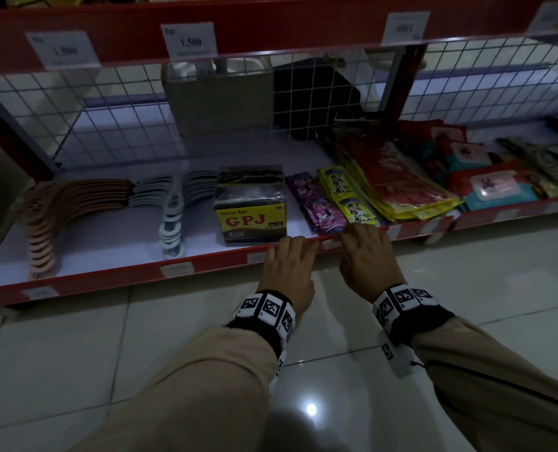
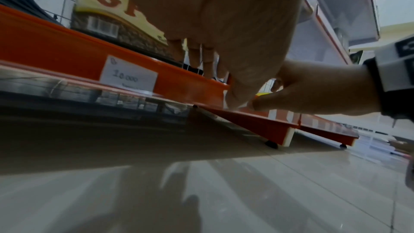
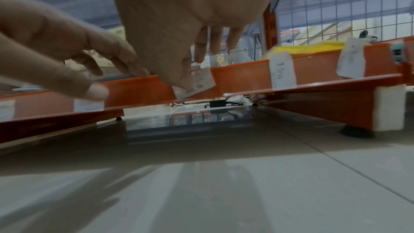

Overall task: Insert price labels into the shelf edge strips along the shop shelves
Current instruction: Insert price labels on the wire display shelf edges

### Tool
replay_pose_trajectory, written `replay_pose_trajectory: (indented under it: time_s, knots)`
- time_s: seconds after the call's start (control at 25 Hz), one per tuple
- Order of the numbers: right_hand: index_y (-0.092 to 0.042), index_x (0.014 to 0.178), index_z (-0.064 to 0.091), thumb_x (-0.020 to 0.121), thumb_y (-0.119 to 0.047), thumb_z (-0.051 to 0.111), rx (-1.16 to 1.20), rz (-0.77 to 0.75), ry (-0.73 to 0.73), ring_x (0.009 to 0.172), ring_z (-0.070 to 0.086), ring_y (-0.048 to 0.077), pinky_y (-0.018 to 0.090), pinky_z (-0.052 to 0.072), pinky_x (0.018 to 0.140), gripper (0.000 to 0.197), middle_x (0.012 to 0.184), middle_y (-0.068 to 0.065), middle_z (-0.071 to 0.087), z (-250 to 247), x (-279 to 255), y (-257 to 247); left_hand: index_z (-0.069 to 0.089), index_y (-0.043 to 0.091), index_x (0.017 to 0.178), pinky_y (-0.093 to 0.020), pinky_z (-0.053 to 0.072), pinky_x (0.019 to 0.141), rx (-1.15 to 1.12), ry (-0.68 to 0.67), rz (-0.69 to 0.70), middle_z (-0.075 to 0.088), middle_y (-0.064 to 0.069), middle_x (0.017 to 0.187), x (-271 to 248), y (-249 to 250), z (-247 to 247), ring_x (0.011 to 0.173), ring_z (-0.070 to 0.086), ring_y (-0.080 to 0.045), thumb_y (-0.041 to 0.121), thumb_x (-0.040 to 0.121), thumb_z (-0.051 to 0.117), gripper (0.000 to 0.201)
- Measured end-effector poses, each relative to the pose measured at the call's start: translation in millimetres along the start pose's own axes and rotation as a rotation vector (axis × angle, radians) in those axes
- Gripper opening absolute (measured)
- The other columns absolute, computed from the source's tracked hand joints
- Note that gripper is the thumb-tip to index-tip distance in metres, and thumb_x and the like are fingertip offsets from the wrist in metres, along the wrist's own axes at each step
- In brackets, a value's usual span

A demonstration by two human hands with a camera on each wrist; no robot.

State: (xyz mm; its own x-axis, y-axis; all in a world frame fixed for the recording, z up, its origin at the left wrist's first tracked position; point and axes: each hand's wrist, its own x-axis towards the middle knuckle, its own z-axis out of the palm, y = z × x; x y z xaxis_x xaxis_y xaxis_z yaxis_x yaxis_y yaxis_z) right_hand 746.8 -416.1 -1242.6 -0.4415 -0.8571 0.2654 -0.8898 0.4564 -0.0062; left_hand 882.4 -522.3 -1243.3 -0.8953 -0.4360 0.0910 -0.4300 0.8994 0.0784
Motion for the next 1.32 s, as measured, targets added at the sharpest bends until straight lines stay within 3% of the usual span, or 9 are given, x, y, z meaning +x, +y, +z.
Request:
replay_pose_trajectory:
  time_s: [0.12, 0.24, 0.4, 0.68, 0.8, 0.96, 1.08, 1.2, 1.32]
  knots:
    - [-0.001, 0.111, 0.063, 0.067, 0.003, 0.067, 0.124, -0.089, 0.061, 0.095, 0.058, 0.037, 0.041, 0.047, 0.078, 0.044, 0.108, 0.019, 0.061, 6.5, -0.6, 6.9, 0.038, 0.021, 0.134, -0.04, 0.03, 0.096, 0.032, -0.022, -0.02, 0.03, -0.007, 0.137, 1.3, 5.2, 9.5, 0.122, 0.03, -0.03, 0.033, 0.081, 0.06, 0.059]
    - [0.003, 0.107, 0.063, 0.064, 0.007, 0.068, 0.161, -0.161, 0.104, 0.091, 0.059, 0.036, 0.039, 0.05, 0.076, 0.043, 0.104, 0.02, 0.062, 11.2, -0.2, 11.0, 0.037, 0.021, 0.132, -0.039, 0.033, 0.091, 0.013, 0.028, -0.056, 0.038, -0.006, 0.127, 5.6, 9.2, 11.9, 0.113, 0.036, -0.028, 0.03, 0.078, 0.063, 0.06]
    - [0.004, 0.102, 0.061, 0.067, 0.004, 0.067, 0.189, -0.18, 0.12, 0.087, 0.056, 0.037, 0.041, 0.049, 0.074, 0.036, 0.101, 0.021, 0.061, 16.1, 0.0, 13.8, 0.038, 0.025, 0.13, -0.04, 0.031, 0.084, 0.078, 0.027, -0.076, 0.041, -0.008, 0.118, 12.6, 14.1, 13.7, 0.104, 0.037, -0.029, 0.031, 0.076, 0.063, 0.06]
    - [0.002, 0.094, 0.064, 0.067, -0.003, 0.07, 0.144, -0.146, 0.086, 0.085, 0.056, 0.038, 0.042, 0.049, 0.071, 0.028, 0.096, 0.021, 0.062, 15.1, 3.8, 12.3, 0.043, 0.022, 0.127, -0.04, 0.033, 0.087, 0.038, 0.087, -0.11, 0.044, -0.006, 0.118, 13.9, 23.1, 20.2, 0.105, 0.041, -0.028, 0.034, 0.073, 0.064, 0.059]
    - [0.001, 0.089, 0.065, 0.072, -0.003, 0.069, 0.219, -0.08, 0.054, 0.088, 0.054, 0.039, 0.042, 0.045, 0.073, 0.018, 0.095, 0.022, 0.061, 11.6, 13.1, 11.7, 0.047, 0.021, 0.123, -0.039, 0.033, 0.087, -0.004, 0.106, -0.139, 0.047, -0.004, 0.114, 15.1, 22.6, 18.3, 0.103, 0.042, -0.027, 0.034, 0.076, 0.061, 0.051]
    - [-0.005, 0.091, 0.067, 0.082, -0.006, 0.066, 0.531, 0.061, 0.067, 0.09, 0.055, 0.031, 0.035, 0.044, 0.075, 0.009, 0.093, 0.015, 0.063, 5.0, 23.1, 17.1, 0.047, 0.022, 0.126, -0.039, 0.029, 0.093, -0.114, 0.109, -0.188, 0.052, -0.001, 0.116, 26.4, 13.7, 10.7, 0.109, 0.044, -0.025, 0.037, 0.087, 0.052, 0.041]
    - [-0.008, 0.09, 0.064, 0.085, -0.007, 0.066, 0.876, 0.304, 0.142, 0.078, 0.06, 0.015, 0.019, 0.048, 0.07, 0.005, 0.081, 0.005, 0.066, 1.4, 23.8, 11.2, 0.049, 0.024, 0.125, -0.04, 0.028, 0.092, -0.221, 0.114, -0.229, 0.054, 0.0, 0.118, 27.4, 11.1, 12.0, 0.112, 0.042, -0.024, 0.041, 0.093, 0.044, 0.036]
    - [-0.005, 0.099, 0.057, 0.082, 0.009, 0.062, 1.225, 0.477, 0.107, 0.077, 0.061, 0.015, 0.021, 0.051, 0.069, 0.022, 0.081, 0.004, 0.063, 1.5, 22.1, 0.1, 0.05, 0.027, 0.126, -0.04, 0.029, 0.091, -0.295, 0.123, -0.277, 0.055, 0.001, 0.118, 26.7, 11.1, 12.7, 0.113, 0.041, -0.024, 0.046, 0.095, 0.039, 0.038]
    - [-0.002, 0.109, 0.053, 0.08, 0.007, 0.068, 1.376, 0.495, 0.0, 0.078, 0.064, 0.008, 0.017, 0.054, 0.068, 0.034, 0.089, 0.006, 0.064, 1.4, 18.1, -7.7, 0.052, 0.027, 0.123, -0.041, 0.029, 0.09, -0.319, 0.115, -0.294, 0.055, 0.001, 0.117, 28.2, 10.3, 11.1, 0.112, 0.041, -0.025, 0.045, 0.096, 0.038, 0.035]
